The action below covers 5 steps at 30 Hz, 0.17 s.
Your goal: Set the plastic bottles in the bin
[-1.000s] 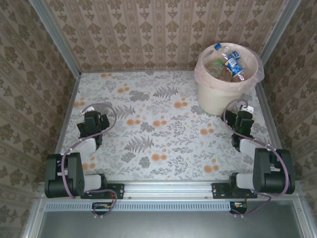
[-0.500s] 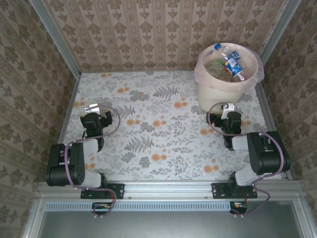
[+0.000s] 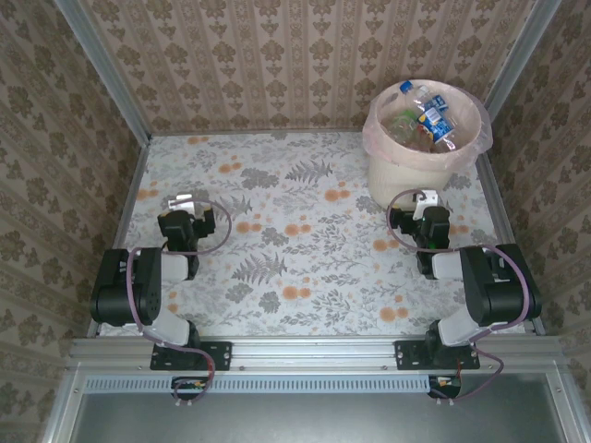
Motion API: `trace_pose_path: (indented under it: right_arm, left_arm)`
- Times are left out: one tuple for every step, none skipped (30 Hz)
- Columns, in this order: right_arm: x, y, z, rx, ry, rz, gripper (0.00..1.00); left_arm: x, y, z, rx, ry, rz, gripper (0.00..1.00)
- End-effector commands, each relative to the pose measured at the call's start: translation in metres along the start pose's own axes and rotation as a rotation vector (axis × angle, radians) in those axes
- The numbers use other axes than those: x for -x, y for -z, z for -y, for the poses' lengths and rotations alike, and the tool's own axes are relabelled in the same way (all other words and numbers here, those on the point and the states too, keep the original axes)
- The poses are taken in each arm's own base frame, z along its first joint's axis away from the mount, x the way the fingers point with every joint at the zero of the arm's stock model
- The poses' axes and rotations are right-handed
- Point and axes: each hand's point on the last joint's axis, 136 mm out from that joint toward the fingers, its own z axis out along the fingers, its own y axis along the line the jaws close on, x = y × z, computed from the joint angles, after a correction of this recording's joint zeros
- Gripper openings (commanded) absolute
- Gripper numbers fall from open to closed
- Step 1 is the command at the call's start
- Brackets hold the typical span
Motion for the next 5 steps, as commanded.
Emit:
trace_pose_path:
  right_arm:
    - [0.0117, -0.0029, -0.0040, 0.017, 0.020, 0.026, 1.00]
    - [0.0117, -0.0025, -0.0041, 0.018, 0.021, 0.027, 1.00]
    - [0.0113, -0.0022, -0.0042, 0.018, 0.021, 0.027, 1.00]
    - [0.0111, -0.0021, -0.0038, 0.017, 0.021, 0.027, 1.00]
    - [0.0118, -0.0021, -0.0040, 0.018, 0.021, 0.029, 1.00]
  left_arm:
    - [0.0130, 0.0000, 0.0007, -0.002, -0.007, 0.044, 1.00]
    - [0.0129, 0.0000, 0.0004, -0.001, -0.008, 0.043, 1.00]
    - [0.0132, -0.0001, 0.0003, 0.002, -0.010, 0.043, 1.00]
    - [0.0125, 0.0002, 0.0009, 0.002, -0.012, 0.041, 1.00]
    - [0.0126, 0.0002, 0.0009, 0.003, -0.011, 0.042, 1.00]
